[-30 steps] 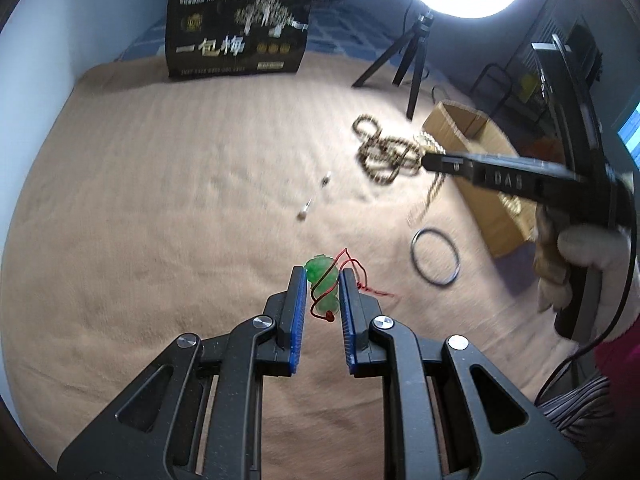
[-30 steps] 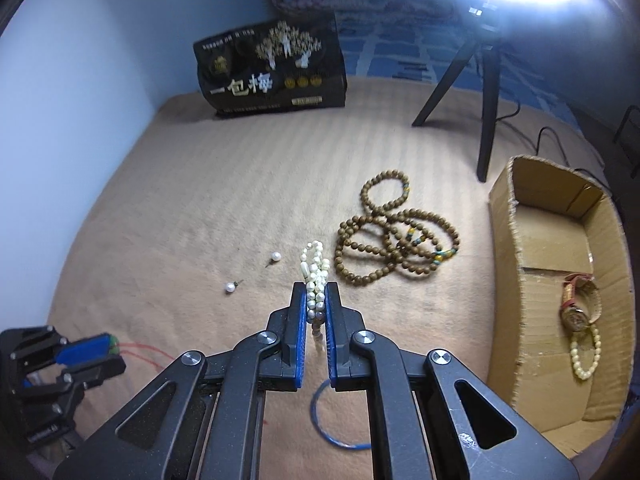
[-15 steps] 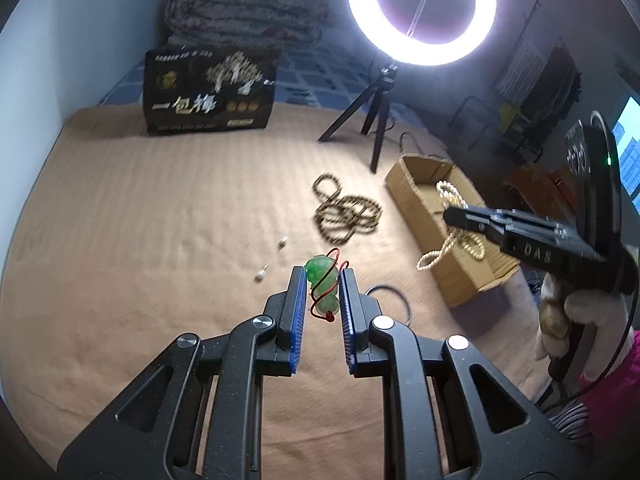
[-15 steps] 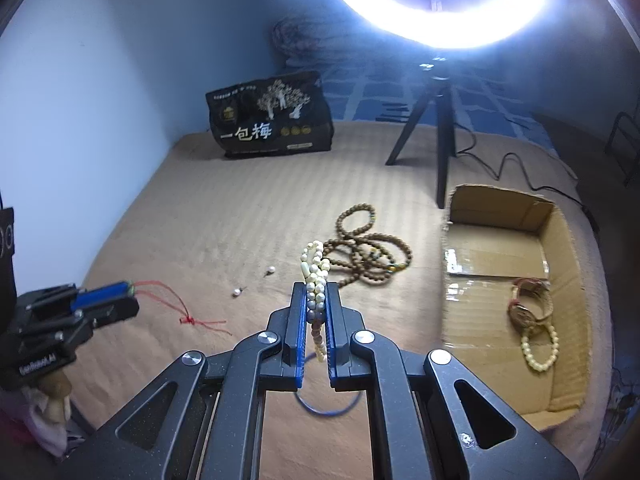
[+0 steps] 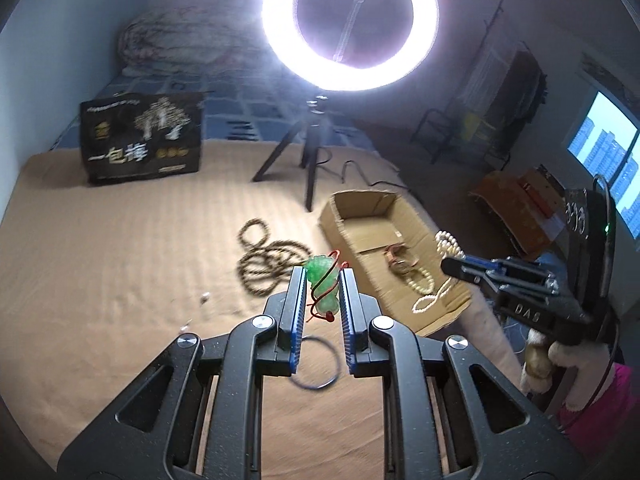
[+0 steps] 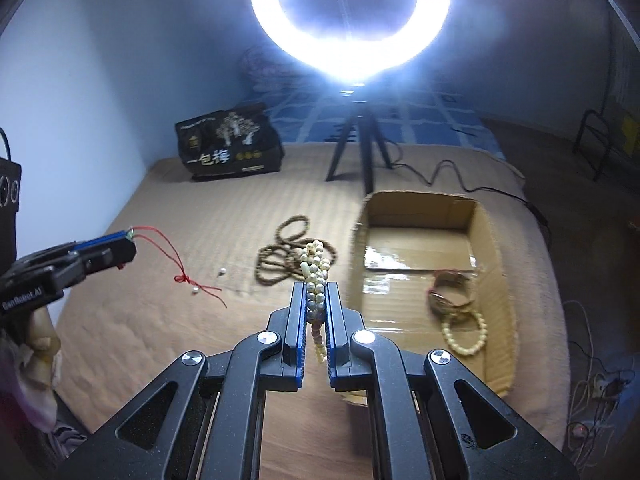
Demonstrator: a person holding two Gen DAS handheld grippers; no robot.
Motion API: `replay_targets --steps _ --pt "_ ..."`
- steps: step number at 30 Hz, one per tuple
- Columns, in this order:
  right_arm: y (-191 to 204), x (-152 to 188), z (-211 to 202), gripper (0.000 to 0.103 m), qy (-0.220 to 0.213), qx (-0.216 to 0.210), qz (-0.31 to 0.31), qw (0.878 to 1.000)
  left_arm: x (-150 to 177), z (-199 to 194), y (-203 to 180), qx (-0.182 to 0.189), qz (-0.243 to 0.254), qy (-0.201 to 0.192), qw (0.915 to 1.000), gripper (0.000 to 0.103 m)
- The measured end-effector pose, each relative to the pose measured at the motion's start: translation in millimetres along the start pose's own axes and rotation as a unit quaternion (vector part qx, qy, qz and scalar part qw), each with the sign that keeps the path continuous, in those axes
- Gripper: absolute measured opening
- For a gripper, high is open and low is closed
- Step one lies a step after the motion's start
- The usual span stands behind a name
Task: Organize jewelry
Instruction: 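Carry the pendant in left gripper while right gripper carries the pearl necklace over the box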
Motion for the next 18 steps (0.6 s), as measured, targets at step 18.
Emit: replay_targets --steps 18 --pt "-55.0 21.9 7.1 0.007 0.019 0.015 0.032 0.999 -26.4 78.3 -80.8 0.034 0.035 0.010 0.9987 0.015"
Point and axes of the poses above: each gripper's, at about its wrist camera, not at the fingertips, and z roughly the way its jaws point, y to its left, x to its underside, the point moved 3 cm from there along z, roughly the way its jaws point, and after that the axes turned 6 degrees about -z, right-handed, at the moved point
